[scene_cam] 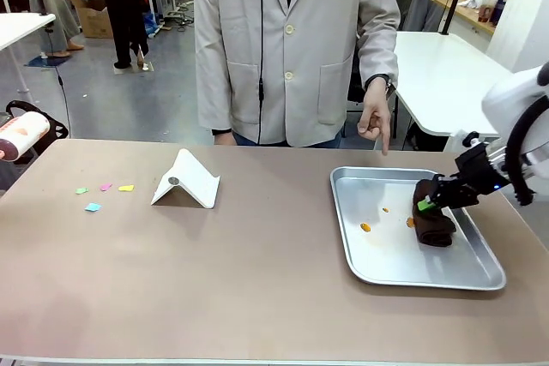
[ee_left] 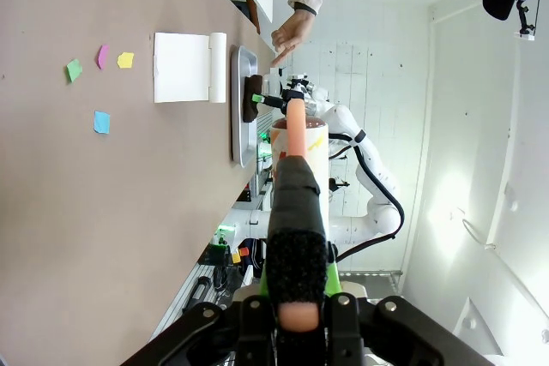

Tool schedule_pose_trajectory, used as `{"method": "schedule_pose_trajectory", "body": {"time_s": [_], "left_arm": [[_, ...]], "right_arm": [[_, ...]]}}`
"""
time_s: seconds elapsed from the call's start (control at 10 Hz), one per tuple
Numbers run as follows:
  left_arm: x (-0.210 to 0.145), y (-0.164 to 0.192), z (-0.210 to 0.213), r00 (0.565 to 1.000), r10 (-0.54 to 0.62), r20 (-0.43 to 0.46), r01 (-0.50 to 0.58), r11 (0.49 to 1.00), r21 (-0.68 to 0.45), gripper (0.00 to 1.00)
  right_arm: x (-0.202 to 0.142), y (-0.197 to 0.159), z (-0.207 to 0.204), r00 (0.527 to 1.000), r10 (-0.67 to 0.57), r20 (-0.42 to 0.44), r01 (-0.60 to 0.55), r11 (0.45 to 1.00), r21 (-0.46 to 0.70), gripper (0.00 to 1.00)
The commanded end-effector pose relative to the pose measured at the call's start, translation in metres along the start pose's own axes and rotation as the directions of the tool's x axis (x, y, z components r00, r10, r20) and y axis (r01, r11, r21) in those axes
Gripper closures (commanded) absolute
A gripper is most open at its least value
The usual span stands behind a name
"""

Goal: Clean the surface of the table.
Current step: If a person points to the right, clean the right side of the table with your right hand, and if they point to the left, clean the left side with your left hand.

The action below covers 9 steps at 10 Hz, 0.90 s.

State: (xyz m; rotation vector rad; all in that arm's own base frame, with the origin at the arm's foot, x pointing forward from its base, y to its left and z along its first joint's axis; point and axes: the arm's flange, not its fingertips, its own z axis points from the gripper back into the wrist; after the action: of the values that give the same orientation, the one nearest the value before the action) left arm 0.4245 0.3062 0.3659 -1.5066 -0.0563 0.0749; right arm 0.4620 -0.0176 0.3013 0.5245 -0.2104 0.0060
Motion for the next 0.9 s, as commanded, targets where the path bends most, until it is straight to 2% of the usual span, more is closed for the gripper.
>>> {"method": "schedule_pose_trajectory", "body": {"time_s": [0.0, 0.2, 0.5, 0.8], "left_arm": [[-0.003, -0.004, 0.000, 1.000, -0.010, 0.007, 0.011, 1.000, -0.023, 0.97], [-0.003, -0.004, 0.000, 1.000, -0.010, 0.007, 0.011, 1.000, -0.023, 0.97], [-0.003, -0.004, 0.000, 1.000, -0.010, 0.007, 0.011, 1.000, -0.023, 0.97], [-0.003, -0.004, 0.000, 1.000, -0.010, 0.007, 0.011, 1.000, -0.023, 0.97]], "right_arm": [[0.002, 0.016, -0.021, 1.000, -0.024, -0.006, 0.024, 1.000, 0.002, 0.89], [0.000, 0.029, -0.040, 0.999, -0.018, -0.041, 0.019, 1.000, 0.008, 0.89], [-0.006, 0.045, -0.059, 0.995, -0.007, -0.095, 0.015, 0.996, 0.083, 0.89], [-0.012, 0.063, -0.073, 0.985, 0.054, -0.163, -0.032, 0.990, 0.136, 0.89]]}}
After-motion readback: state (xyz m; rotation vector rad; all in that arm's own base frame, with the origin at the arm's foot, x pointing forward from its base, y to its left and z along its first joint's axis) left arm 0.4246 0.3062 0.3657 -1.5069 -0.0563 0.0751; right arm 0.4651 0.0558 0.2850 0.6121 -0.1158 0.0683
